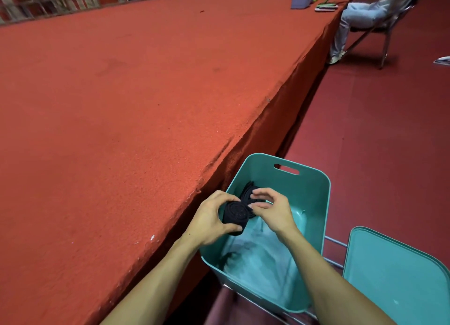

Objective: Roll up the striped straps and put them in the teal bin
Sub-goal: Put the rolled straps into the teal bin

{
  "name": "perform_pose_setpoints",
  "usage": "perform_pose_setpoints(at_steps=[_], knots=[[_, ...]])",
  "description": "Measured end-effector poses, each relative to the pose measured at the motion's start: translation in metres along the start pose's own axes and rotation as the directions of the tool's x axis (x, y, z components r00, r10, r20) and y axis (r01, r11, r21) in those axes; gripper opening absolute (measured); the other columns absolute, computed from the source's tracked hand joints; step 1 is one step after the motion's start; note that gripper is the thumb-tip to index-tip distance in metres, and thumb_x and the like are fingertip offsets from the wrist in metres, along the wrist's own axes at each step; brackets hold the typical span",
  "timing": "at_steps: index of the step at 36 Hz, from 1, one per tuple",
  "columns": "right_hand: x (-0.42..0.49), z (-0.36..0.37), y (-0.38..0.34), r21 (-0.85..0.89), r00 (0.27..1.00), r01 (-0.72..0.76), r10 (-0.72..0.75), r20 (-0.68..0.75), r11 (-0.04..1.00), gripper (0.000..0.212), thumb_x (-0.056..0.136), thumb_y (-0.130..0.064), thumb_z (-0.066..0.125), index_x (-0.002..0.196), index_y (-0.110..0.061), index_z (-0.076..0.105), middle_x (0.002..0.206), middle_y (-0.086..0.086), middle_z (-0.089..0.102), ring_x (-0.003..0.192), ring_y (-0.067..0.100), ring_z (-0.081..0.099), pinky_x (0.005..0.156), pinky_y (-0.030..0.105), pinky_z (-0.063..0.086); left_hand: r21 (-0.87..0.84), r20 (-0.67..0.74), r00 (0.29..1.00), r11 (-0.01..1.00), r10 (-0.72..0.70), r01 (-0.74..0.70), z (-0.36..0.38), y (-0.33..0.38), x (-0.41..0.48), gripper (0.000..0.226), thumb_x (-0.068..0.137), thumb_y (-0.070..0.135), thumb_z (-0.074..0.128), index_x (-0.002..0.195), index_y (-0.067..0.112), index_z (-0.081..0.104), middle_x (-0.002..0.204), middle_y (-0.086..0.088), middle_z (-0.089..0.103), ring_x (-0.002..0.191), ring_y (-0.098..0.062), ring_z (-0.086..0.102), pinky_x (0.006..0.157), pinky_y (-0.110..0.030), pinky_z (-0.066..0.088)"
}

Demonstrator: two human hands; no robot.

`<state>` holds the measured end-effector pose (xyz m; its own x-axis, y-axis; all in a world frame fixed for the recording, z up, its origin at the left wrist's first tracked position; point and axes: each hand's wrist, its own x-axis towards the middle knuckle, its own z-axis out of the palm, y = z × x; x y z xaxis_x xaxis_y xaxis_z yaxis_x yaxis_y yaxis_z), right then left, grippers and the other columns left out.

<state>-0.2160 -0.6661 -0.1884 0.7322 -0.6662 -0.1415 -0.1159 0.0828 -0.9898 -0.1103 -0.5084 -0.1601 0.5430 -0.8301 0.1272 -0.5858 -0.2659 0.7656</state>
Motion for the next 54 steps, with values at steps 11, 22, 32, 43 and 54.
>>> perform_pose_setpoints(at_steps=[11,22,32,43,54], knots=[[-0.028,-0.013,-0.024,-0.060,0.928,0.091,-0.063,0.366,0.994,0.049,0.079,0.013,0.072,0.115,-0.020,0.067,0.118,0.002,0.068,0.086,0.007,0.068,0.076,0.021,0.053,0.010,0.001,1.000,1.000,0.001,-0.001,-0.003,0.005,-0.004,0.060,0.058,0.019,0.092,0.106,0.041,0.063,0.108,0.014,0.062,0.105,-0.003,0.057,0.095,-0.022,0.044],[-0.029,-0.008,-0.034,-0.125,0.907,0.191,-0.126,0.401,0.974,0.071,0.065,0.012,0.084,0.119,-0.030,0.064,0.106,-0.002,0.062,0.077,0.004,0.062,0.081,0.034,0.060,-0.073,-0.013,0.997,0.995,-0.071,0.070,-0.005,0.012,-0.009,0.072,0.057,0.017,0.092,0.116,0.037,0.056,0.115,0.017,0.067,0.113,0.001,0.059,0.101,-0.019,0.041],[-0.024,-0.004,-0.031,-0.338,0.868,0.375,-0.199,0.455,0.863,0.071,0.062,-0.015,0.093,0.112,-0.057,0.065,0.104,-0.003,0.054,0.073,0.010,0.054,0.073,0.024,0.054,-0.068,0.002,0.991,0.989,-0.135,0.135,-0.003,0.014,-0.016,0.078,0.059,0.015,0.090,0.115,0.034,0.039,0.113,0.020,0.068,0.115,0.001,0.059,0.096,-0.021,0.041],[-0.028,0.002,-0.026,-0.416,0.877,0.395,-0.202,0.435,0.819,0.065,0.062,-0.018,0.094,0.110,-0.047,0.060,0.097,-0.007,0.052,0.075,0.004,0.050,0.069,0.014,0.046,-0.059,0.004,0.989,0.987,-0.147,0.147,0.002,0.003,-0.022,0.093,0.062,0.015,0.091,0.125,0.045,0.029,0.125,0.007,0.062,0.130,0.001,0.049,0.107,-0.018,0.037],[-0.027,0.003,-0.029,-0.462,0.870,0.392,-0.158,0.467,0.795,0.063,0.065,-0.019,0.093,0.120,-0.037,0.067,0.098,-0.010,0.052,0.076,-0.003,0.053,0.069,0.012,0.045,-0.027,-0.060,0.991,0.993,-0.119,0.118,0.004,-0.006,-0.023,0.092,0.051,0.044,0.090,0.112,0.060,0.023,0.129,0.016,0.054,0.131,-0.006,0.044,0.107,-0.028,0.037]])
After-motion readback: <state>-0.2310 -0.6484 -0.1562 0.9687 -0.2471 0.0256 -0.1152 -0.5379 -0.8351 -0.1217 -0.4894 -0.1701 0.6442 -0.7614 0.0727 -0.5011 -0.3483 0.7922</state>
